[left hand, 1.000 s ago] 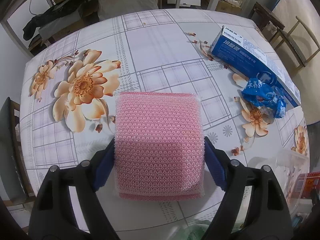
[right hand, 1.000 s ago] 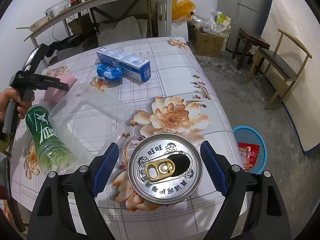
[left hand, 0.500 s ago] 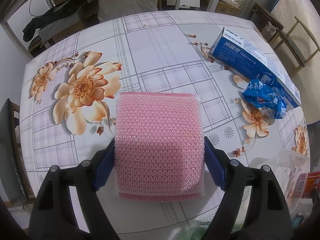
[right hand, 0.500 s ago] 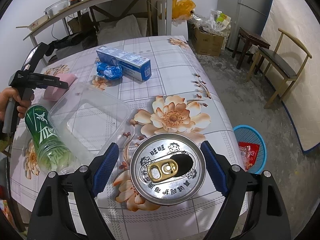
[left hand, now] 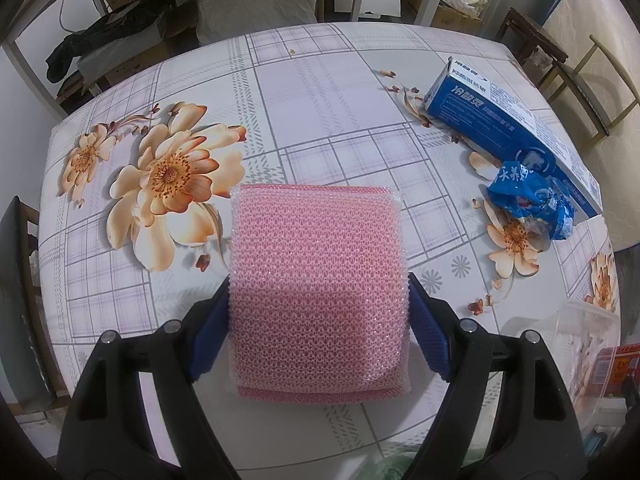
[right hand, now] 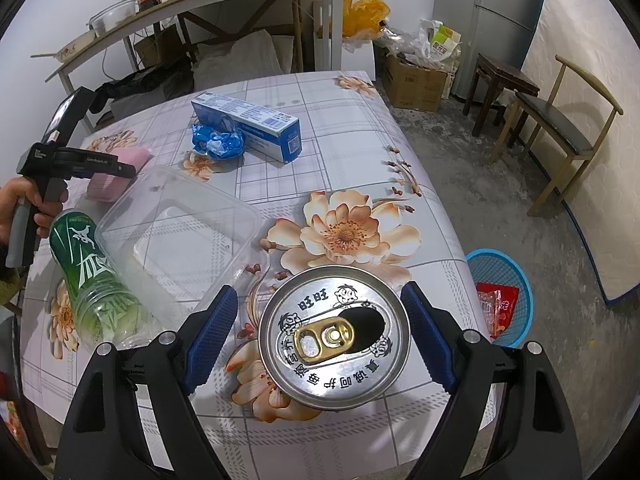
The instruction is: Collect trash
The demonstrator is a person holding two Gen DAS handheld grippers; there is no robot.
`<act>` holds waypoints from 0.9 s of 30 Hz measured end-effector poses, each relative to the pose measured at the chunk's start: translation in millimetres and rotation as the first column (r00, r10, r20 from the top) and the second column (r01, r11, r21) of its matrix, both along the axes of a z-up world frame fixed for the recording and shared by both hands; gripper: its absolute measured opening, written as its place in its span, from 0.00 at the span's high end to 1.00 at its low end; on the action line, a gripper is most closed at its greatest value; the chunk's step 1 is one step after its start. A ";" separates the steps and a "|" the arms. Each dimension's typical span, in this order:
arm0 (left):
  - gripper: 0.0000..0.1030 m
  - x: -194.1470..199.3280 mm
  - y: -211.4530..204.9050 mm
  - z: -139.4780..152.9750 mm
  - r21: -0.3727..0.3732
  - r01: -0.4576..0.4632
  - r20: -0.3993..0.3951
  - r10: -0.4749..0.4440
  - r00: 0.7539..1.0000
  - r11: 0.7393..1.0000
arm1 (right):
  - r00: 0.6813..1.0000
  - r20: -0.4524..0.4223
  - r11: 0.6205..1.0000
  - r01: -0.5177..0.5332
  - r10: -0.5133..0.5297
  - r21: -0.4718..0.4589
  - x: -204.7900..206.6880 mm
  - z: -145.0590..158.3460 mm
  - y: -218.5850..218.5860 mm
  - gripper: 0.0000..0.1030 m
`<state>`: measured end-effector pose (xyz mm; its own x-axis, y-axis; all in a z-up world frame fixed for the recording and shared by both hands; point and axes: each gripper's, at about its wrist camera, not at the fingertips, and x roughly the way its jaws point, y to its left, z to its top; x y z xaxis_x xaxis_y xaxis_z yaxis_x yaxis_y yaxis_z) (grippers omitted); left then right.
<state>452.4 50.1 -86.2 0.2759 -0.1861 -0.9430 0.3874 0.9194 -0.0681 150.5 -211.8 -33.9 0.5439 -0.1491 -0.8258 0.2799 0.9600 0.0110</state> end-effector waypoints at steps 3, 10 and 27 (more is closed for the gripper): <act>0.26 -0.1 0.5 0.4 0.001 -0.001 0.002 0.001 1.000 1.000 | 1.000 0.000 1.000 0.000 0.000 0.000 -0.1 0.0 0.0 0.21; 0.26 -1.5 1.8 1.0 0.006 -0.007 0.012 0.007 1.000 1.000 | 1.000 0.006 1.000 0.000 0.000 0.001 -0.5 0.2 -0.3 0.22; 0.29 -21.2 52.1 47.1 -0.077 -0.158 0.111 0.166 0.980 0.984 | 0.997 0.059 0.997 -0.052 0.048 0.054 -8.8 2.6 -11.0 0.39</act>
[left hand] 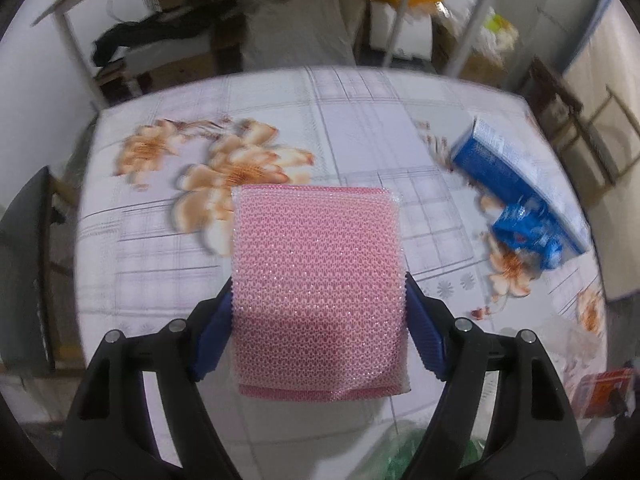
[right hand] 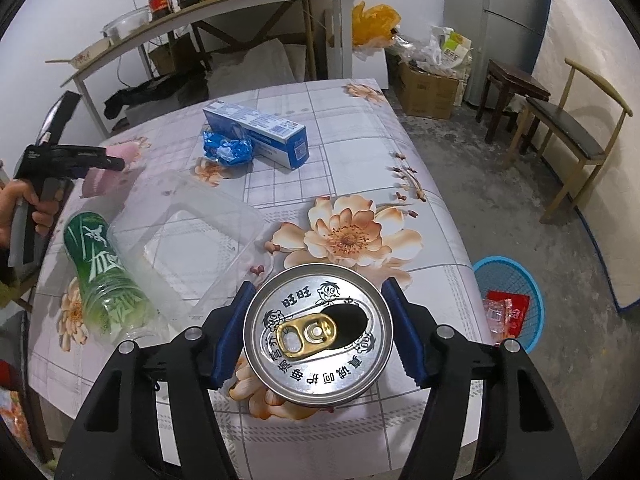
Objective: Collect trash
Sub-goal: 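Carry the sponge and can to the wastebasket and open both grippers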
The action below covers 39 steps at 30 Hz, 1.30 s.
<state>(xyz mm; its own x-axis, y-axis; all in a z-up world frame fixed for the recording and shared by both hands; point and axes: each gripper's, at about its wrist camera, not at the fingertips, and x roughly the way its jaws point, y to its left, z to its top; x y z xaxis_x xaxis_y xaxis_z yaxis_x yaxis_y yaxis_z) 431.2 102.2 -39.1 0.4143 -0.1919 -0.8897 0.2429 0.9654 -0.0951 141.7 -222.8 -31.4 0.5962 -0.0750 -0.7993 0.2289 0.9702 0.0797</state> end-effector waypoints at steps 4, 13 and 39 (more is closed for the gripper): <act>0.29 -31.4 10.5 38.5 -0.027 -0.032 0.097 0.034 0.995 0.999 | 0.999 0.044 0.997 -0.025 0.021 0.079 -7.0 8.2 -17.8 0.39; 0.29 -132.1 -86.7 137.0 -0.098 0.186 0.299 -0.150 0.942 0.978 | 0.957 0.234 0.971 0.127 -0.174 0.202 -83.9 50.6 -113.2 0.39; 0.15 -235.5 -566.7 -10.1 -0.014 0.657 -0.049 -0.656 0.753 0.754 | 0.754 -0.087 0.580 0.568 -0.651 0.583 -163.6 -129.4 -387.0 0.29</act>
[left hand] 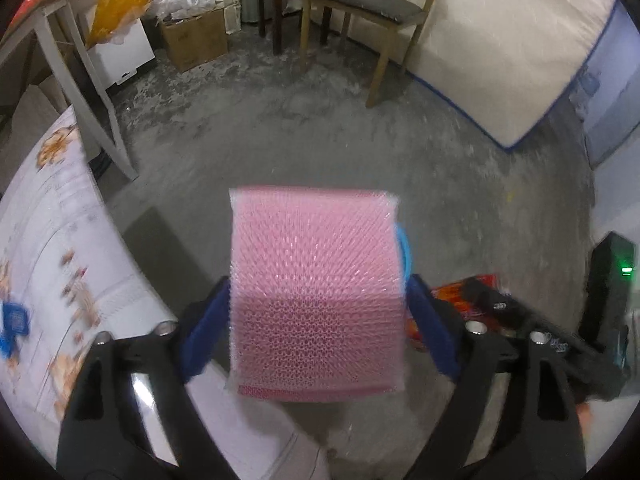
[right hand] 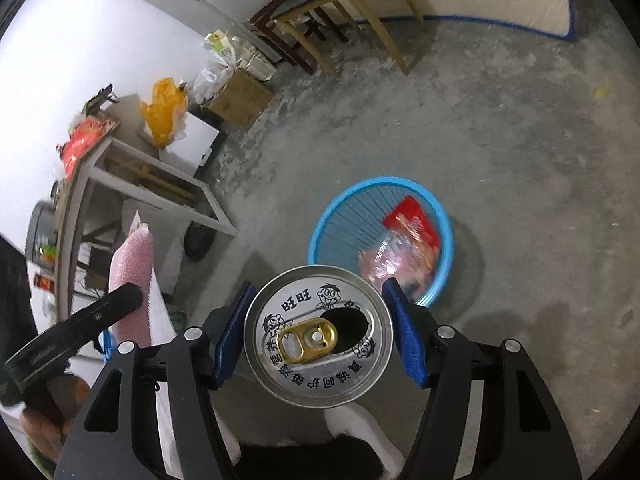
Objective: Collect trash
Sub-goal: 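Carry the sponge and can to the wastebasket and open both grippers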
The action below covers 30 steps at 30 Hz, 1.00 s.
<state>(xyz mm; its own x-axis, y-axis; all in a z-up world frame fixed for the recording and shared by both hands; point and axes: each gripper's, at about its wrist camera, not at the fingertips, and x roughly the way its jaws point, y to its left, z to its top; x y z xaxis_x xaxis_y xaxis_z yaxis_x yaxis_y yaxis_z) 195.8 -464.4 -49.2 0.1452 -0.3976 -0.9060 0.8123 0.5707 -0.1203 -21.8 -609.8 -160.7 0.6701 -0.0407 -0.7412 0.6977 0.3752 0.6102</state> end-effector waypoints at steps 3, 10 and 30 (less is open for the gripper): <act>0.14 6.3 -17.4 -11.7 0.003 -0.045 0.007 0.045 0.999 0.999 | 0.997 -0.071 0.999 0.031 -0.029 0.022 22.3 -38.7 -21.3 0.22; 0.14 6.2 10.1 -12.0 -0.037 -0.058 -0.053 0.056 0.997 0.998 | 0.992 -0.121 0.996 0.054 -0.046 0.065 4.0 -76.0 -9.6 0.22; 0.14 -88.9 237.4 53.1 -0.349 -0.071 -0.034 0.063 0.997 0.934 | 0.990 -0.020 0.989 -0.143 0.142 -0.048 -68.1 9.4 85.8 0.21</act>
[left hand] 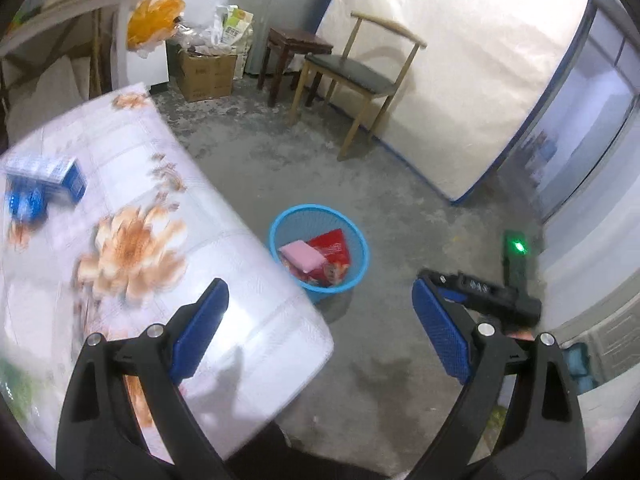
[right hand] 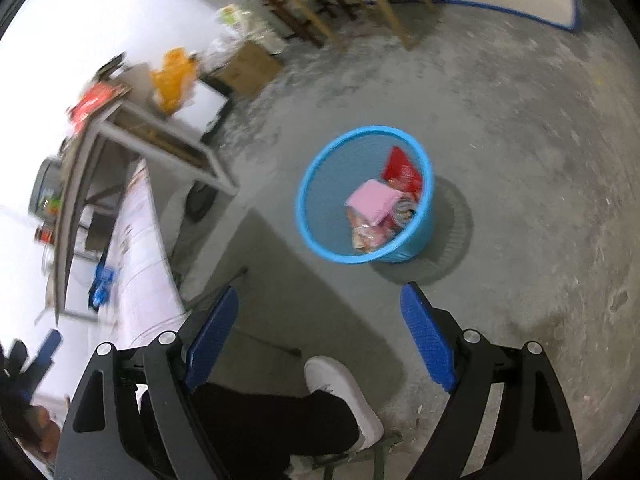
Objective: Collect trash
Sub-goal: 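Carry the sponge and can to the wastebasket and open both grippers, then grasp the green bottle with the right gripper and lift it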
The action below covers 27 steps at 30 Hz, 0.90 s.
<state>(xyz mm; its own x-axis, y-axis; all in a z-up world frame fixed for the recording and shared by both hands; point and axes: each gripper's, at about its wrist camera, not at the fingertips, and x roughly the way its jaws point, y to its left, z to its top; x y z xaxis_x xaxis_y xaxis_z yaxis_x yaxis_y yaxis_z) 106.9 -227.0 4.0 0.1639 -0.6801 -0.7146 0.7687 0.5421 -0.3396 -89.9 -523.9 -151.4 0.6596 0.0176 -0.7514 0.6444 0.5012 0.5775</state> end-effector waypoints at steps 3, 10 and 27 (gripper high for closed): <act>0.13 -7.3 47.3 0.1 -0.058 -0.050 -0.004 0.050 0.999 0.997 | 0.996 0.049 0.997 -0.071 0.072 -0.024 16.4 24.5 24.0 0.21; 0.13 -7.6 159.6 -10.5 -0.118 -0.266 0.018 0.270 0.963 0.957 | 0.912 0.137 0.921 -0.373 0.386 -0.110 86.7 77.7 117.4 0.21; 0.13 25.7 331.0 -62.6 -0.137 -0.636 -0.068 0.634 0.771 0.759 | 0.390 -0.048 0.351 -0.871 0.920 -0.344 271.8 132.3 394.1 0.36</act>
